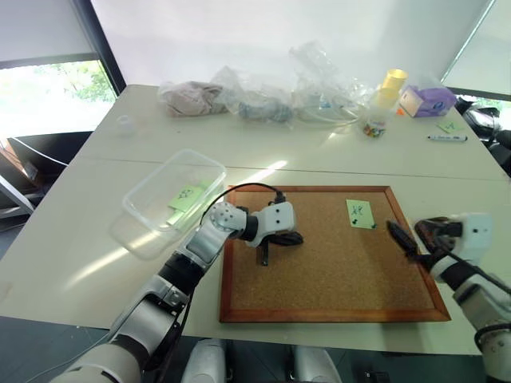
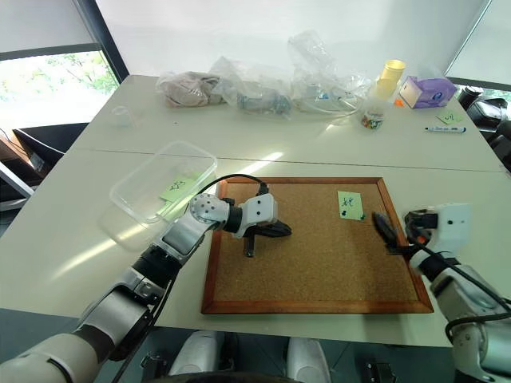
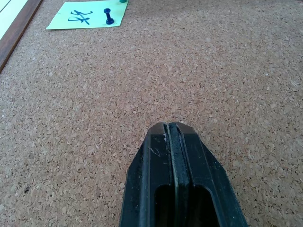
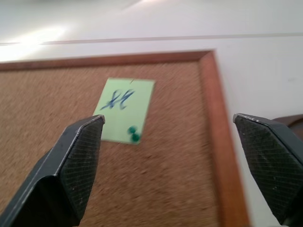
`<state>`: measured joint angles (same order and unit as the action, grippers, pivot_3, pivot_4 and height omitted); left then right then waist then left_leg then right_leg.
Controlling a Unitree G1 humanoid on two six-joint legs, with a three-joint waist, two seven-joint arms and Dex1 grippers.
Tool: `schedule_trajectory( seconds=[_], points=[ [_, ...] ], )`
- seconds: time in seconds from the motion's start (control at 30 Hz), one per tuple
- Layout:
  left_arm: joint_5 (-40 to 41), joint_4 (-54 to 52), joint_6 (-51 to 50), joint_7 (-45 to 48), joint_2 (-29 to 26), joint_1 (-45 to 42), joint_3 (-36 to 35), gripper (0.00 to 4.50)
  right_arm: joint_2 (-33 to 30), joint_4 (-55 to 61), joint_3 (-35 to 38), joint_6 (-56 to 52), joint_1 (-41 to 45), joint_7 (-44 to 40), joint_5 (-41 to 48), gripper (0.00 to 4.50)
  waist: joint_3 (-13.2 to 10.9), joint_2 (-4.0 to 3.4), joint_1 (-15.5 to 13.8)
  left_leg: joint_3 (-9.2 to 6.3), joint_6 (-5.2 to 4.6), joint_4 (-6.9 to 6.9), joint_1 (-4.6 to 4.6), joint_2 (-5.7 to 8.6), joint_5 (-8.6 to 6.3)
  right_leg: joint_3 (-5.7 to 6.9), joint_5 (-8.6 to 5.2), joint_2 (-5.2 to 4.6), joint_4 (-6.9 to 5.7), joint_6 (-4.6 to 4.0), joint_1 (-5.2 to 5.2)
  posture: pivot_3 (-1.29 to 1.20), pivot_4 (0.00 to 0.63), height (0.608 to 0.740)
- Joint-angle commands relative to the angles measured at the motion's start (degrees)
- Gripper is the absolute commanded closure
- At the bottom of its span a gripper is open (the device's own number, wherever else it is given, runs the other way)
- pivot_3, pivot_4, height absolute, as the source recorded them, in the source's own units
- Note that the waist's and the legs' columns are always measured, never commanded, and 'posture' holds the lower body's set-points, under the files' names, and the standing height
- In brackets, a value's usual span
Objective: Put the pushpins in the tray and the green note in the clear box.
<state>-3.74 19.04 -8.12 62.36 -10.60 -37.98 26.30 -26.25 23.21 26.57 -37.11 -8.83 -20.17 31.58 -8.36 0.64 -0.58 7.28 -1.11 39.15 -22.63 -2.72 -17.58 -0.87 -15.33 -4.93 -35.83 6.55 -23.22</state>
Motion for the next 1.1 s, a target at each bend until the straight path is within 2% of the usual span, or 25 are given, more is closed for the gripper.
schedule_trajectory(
  seconds=[0.03, 0.37, 0.47, 0.53, 0.7, 1.1],
  points=[
    [-0.81, 0.86, -0.31, 1.04, 0.33, 0.46, 2.51, 4.5, 1.11, -0.46, -2.42, 2.34, 1.36, 1.13, -2.09, 0.02, 0.0, 0.0, 0.0, 0.0, 0.0, 0.0, -0.01, 0.0, 0.0, 0.01, 0.0, -0.01, 0.01, 0.0, -0.01, 0.0, 0.15, 0.74],
    [-0.89, 0.77, -0.44, 1.06, 0.13, 0.43, 2.43, 4.5, 2.03, -7.03, -5.48, 5.94, 5.28, 1.86, -5.28, 0.02, 0.0, -0.01, 0.0, 0.01, -0.06, 0.0, -0.09, 0.03, -0.03, 0.04, 0.0, -0.05, 0.13, 0.0, -0.01, 0.0, 0.15, 0.74],
    [-0.92, 0.52, -0.67, 1.01, 0.06, 0.6, 2.47, 4.5, 2.17, -7.83, -5.68, 6.42, 5.71, 1.67, -5.64, 0.83, 0.0, 0.0, 0.0, 0.01, -0.06, 0.0, -0.11, 0.03, -0.03, 0.05, 0.01, -0.05, 0.15, 0.01, -0.02, 0.0, 0.15, 0.74],
    [-0.92, 0.4, -0.71, 1.03, -0.09, 0.73, 2.44, 4.5, 2.28, -8.51, -5.88, 6.69, 6.15, 1.62, -5.92, 1.76, 0.0, 0.0, 0.02, 0.01, -0.06, 0.0, -0.11, 0.03, -0.03, 0.04, 0.01, -0.05, 0.16, 0.01, -0.02, 0.0, 0.15, 0.74],
    [-0.95, 0.43, -0.75, 1.02, -0.23, 0.7, 2.47, 4.5, 2.66, -9.12, -6.01, 7.09, 6.64, 1.46, -5.93, 4.43, 0.0, -0.01, 0.01, 0.01, -0.06, 0.0, -0.11, 0.03, -0.03, 0.05, 0.01, -0.05, 0.17, 0.01, -0.02, 0.0, 0.15, 0.74],
    [-1.52, 0.57, -1.25, 1.62, -0.72, 0.55, 3.17, 4.5, 4.01, -8.14, -5.2, 10.77, 5.79, 2.3, -6.49, 4.47, 0.0, -0.01, 0.05, 0.01, -0.08, 0.0, -0.13, 0.03, -0.04, 0.05, 0.01, -0.06, 0.22, 0.01, -0.01, 0.0, 0.15, 0.74]
  ],
)
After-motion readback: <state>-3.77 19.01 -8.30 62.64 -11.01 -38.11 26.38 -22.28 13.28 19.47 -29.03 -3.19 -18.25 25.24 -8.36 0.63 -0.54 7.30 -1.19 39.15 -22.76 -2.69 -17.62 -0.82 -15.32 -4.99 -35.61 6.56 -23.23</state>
